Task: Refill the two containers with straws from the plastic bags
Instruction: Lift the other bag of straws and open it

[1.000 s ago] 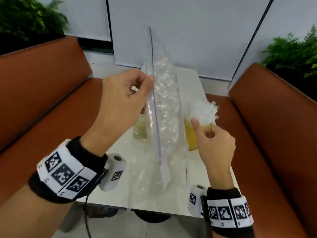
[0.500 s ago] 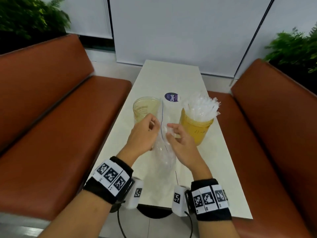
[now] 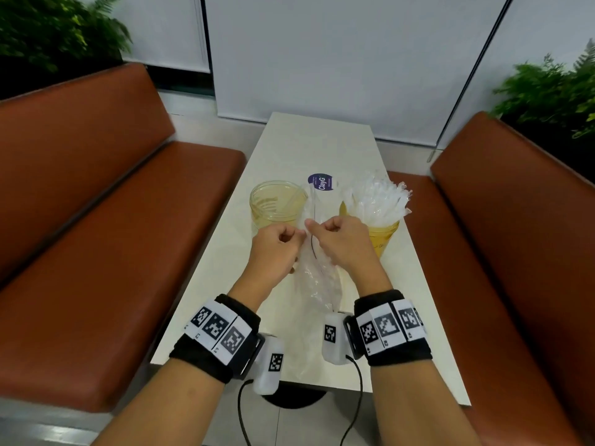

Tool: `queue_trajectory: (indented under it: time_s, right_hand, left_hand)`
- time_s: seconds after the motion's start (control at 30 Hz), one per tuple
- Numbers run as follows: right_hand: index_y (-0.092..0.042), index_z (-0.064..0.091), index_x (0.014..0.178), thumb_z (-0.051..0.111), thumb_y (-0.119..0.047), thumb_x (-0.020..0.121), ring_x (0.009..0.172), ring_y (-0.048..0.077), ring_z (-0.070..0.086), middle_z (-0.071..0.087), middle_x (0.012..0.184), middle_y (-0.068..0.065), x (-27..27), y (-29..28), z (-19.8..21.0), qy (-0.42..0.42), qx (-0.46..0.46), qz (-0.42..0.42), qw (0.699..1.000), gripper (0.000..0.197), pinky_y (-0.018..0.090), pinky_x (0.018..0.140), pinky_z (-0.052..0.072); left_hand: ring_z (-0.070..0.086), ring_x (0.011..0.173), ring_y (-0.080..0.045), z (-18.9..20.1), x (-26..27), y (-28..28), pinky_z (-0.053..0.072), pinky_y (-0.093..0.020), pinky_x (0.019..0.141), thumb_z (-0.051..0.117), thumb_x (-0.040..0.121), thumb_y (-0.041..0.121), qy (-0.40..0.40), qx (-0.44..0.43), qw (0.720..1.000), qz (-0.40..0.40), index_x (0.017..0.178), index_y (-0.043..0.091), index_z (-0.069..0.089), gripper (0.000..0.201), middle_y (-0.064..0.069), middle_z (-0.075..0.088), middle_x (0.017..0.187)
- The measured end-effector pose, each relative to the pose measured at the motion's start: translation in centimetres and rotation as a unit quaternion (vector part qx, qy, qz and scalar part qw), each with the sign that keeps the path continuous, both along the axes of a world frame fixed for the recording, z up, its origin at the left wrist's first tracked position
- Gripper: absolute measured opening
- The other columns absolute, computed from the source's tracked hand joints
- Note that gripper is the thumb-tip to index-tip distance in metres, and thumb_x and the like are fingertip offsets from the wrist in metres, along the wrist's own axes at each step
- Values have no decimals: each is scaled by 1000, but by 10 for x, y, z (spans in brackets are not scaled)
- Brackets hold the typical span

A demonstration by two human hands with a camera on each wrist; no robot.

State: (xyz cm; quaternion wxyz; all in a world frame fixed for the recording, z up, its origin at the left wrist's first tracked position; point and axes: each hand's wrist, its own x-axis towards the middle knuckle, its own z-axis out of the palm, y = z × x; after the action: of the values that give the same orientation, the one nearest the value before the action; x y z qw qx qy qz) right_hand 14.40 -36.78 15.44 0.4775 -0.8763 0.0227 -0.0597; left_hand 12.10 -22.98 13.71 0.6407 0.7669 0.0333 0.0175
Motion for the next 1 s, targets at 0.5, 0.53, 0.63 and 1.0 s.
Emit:
queue_trajectory:
  time_s: [0.5,0.53,0.63,1.0]
  right_hand:
    - [-12,61,75,60,-26,99,56,10,45,50,59,-7,0,2,1,54,69,53,995,28,25,53,39]
    - [-13,61,76,60,-27,99,56,10,44,49,59,-5,-1,2,1,60,87,60,993,27,23,50,38]
    - [-14,61,78,58,-27,102,57,11,42,47,60,-5,-4,2,3,63,113,86,988,27,21,48,36]
    - [-4,58,77,55,-17,93,63,17,51,55,66,1,-2,9,4,33,-17,61,997,21,35,60,46]
  left_hand:
    - [66,75,-9,9,-2,5,62,-33,59,73,92,28,9,6,1000,-7,91,19,81,12,9,72,78]
    - [65,76,-8,9,-1,6,59,-29,57,74,91,28,18,1,1000,-8,91,18,81,12,9,71,80]
    - [61,73,-8,9,0,8,50,-25,58,75,90,25,45,-30,999,0,90,17,81,10,6,73,82]
    - [68,71,-23,2,2,-4,59,-49,73,66,83,21,-1,5,998,66,68,15,76,19,-2,71,68]
